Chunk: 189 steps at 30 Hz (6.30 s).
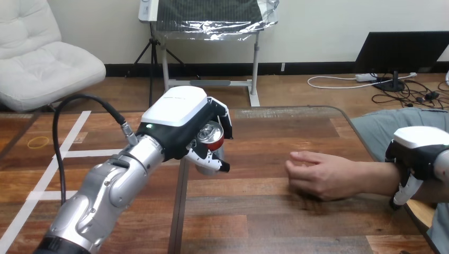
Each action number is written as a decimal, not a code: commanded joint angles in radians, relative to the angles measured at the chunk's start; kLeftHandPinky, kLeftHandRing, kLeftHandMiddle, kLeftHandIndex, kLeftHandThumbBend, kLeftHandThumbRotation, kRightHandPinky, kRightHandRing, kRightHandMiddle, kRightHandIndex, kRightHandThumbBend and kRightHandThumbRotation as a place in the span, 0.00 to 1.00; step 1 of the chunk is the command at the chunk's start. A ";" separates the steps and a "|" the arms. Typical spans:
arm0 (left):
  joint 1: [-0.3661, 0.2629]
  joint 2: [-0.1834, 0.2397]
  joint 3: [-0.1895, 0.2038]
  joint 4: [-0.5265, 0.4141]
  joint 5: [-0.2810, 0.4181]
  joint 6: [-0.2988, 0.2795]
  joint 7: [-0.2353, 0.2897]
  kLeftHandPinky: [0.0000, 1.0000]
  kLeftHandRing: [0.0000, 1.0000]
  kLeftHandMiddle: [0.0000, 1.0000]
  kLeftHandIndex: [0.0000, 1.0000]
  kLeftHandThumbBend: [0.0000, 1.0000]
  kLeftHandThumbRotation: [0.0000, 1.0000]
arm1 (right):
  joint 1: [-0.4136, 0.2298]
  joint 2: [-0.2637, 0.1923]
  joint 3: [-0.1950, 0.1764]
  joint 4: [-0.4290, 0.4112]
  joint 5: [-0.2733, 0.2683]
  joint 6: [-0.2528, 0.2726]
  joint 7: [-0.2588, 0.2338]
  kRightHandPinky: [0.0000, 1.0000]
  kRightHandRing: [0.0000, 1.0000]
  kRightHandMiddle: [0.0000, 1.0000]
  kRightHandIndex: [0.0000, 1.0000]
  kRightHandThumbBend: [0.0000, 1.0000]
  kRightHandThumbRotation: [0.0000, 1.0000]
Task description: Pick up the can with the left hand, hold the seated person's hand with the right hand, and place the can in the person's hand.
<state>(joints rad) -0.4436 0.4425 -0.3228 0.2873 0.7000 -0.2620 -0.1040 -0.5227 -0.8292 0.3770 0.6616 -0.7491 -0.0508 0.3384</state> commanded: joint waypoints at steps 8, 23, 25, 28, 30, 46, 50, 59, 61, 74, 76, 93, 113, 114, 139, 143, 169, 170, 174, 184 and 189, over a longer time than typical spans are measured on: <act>-0.130 -0.046 -0.008 0.011 -0.003 0.003 0.012 0.32 0.37 0.44 0.47 0.64 0.00 | -0.014 -0.064 -0.096 -0.174 0.036 0.005 -0.010 0.40 0.49 0.55 0.51 0.74 0.00; -0.177 -0.092 -0.026 0.021 0.004 0.005 0.017 0.31 0.37 0.44 0.47 0.63 0.00 | 0.001 -0.089 -0.140 -0.312 0.057 0.031 0.035 0.33 0.43 0.50 0.50 0.75 0.00; -0.184 -0.099 -0.029 0.023 0.002 0.006 0.016 0.31 0.37 0.44 0.47 0.64 0.00 | 0.001 -0.092 -0.143 -0.322 0.055 0.021 0.034 0.34 0.43 0.50 0.50 0.74 0.00; -0.193 -0.110 -0.033 0.023 -0.001 0.010 0.011 0.31 0.37 0.44 0.47 0.64 0.00 | 0.002 -0.097 -0.149 -0.335 0.056 0.005 0.032 0.35 0.44 0.50 0.50 0.76 0.00; -0.198 -0.116 -0.035 0.024 0.000 0.015 0.009 0.31 0.37 0.44 0.47 0.64 0.00 | 0.001 -0.096 -0.153 -0.344 0.058 0.010 0.040 0.36 0.44 0.49 0.50 0.76 0.00; -0.248 -0.182 -0.062 0.018 0.004 0.053 -0.017 0.31 0.37 0.45 0.47 0.63 0.00 | -0.019 -0.092 -0.171 -0.437 0.041 0.043 0.109 0.39 0.44 0.49 0.49 0.75 0.00; -0.257 -0.198 -0.069 0.017 0.008 0.062 -0.020 0.31 0.37 0.45 0.47 0.63 0.00 | -0.023 -0.091 -0.174 -0.445 0.040 0.033 0.108 0.43 0.46 0.51 0.49 0.75 0.00; -0.270 -0.231 -0.082 0.036 0.007 0.056 -0.005 0.30 0.36 0.44 0.46 0.64 0.00 | -0.028 -0.085 -0.172 -0.462 0.032 0.036 0.108 0.48 0.46 0.50 0.48 0.76 0.00; -0.271 -0.238 -0.084 0.037 0.008 0.057 -0.004 0.30 0.36 0.44 0.46 0.64 0.00 | -0.029 -0.084 -0.171 -0.463 0.030 0.037 0.108 0.49 0.46 0.49 0.48 0.76 0.00; -0.268 -0.262 -0.097 0.052 0.025 0.057 0.012 0.29 0.34 0.43 0.45 0.65 0.00 | -0.026 -0.078 -0.177 -0.466 0.040 0.044 0.112 0.51 0.45 0.48 0.49 0.76 0.00; -0.265 -0.264 -0.098 0.052 0.027 0.057 0.015 0.28 0.34 0.43 0.45 0.66 0.00 | -0.024 -0.079 -0.177 -0.468 0.040 0.045 0.113 0.51 0.46 0.48 0.49 0.76 0.00; -0.245 -0.261 -0.101 0.051 0.024 0.062 0.003 0.29 0.36 0.44 0.46 0.64 0.00 | -0.004 -0.087 -0.183 -0.466 0.054 0.033 0.109 0.41 0.44 0.49 0.49 0.75 0.00; -0.238 -0.251 -0.102 0.052 0.022 0.063 -0.007 0.31 0.37 0.45 0.46 0.65 0.00 | 0.007 -0.085 -0.184 -0.456 0.058 0.024 0.097 0.32 0.38 0.45 0.48 0.77 0.00; -0.238 -0.250 -0.102 0.052 0.022 0.062 -0.007 0.31 0.37 0.45 0.46 0.65 0.00 | 0.007 -0.085 -0.184 -0.455 0.058 0.024 0.096 0.32 0.38 0.44 0.48 0.77 0.00; -0.279 -0.173 -0.125 0.022 0.049 0.115 -0.242 0.48 0.57 0.62 0.65 0.69 0.03 | 0.007 -0.109 -0.152 -0.483 -0.007 0.037 0.181 0.65 0.76 0.80 0.78 0.81 0.00; -0.285 -0.156 -0.124 0.025 0.039 0.096 -0.268 0.53 0.63 0.67 0.72 0.72 0.06 | 0.010 -0.106 -0.161 -0.493 -0.009 0.045 0.201 0.74 0.82 0.84 0.83 0.82 0.01; -0.273 -0.008 -0.056 0.044 -0.039 -0.008 -0.302 0.57 0.67 0.71 0.75 0.72 0.12 | 0.010 -0.140 -0.173 -0.488 0.004 0.050 0.263 0.88 0.90 0.90 0.87 0.82 0.03; -0.271 -0.004 -0.054 0.043 -0.041 -0.007 -0.300 0.57 0.67 0.72 0.75 0.73 0.13 | 0.011 -0.142 -0.174 -0.488 0.004 0.048 0.261 0.88 0.90 0.90 0.87 0.82 0.03; -0.261 0.024 -0.034 0.037 -0.051 0.002 -0.297 0.58 0.67 0.71 0.75 0.73 0.14 | 0.022 -0.145 -0.186 -0.509 0.010 0.070 0.273 0.87 0.89 0.89 0.86 0.82 0.02; -0.230 0.089 0.021 0.017 -0.091 0.002 -0.290 0.61 0.68 0.71 0.75 0.72 0.15 | 0.042 -0.161 -0.202 -0.527 0.023 0.081 0.272 0.86 0.89 0.89 0.86 0.82 0.00; -0.203 0.116 0.056 -0.002 -0.113 -0.003 -0.277 0.64 0.70 0.73 0.75 0.71 0.15 | 0.056 -0.165 -0.219 -0.540 0.032 0.091 0.274 0.85 0.89 0.89 0.86 0.81 0.00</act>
<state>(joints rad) -0.6599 0.5120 -0.3356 0.3206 0.6202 -0.2645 -0.4155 -0.4491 -0.9521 0.2194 0.1636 -0.7264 0.0265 0.6257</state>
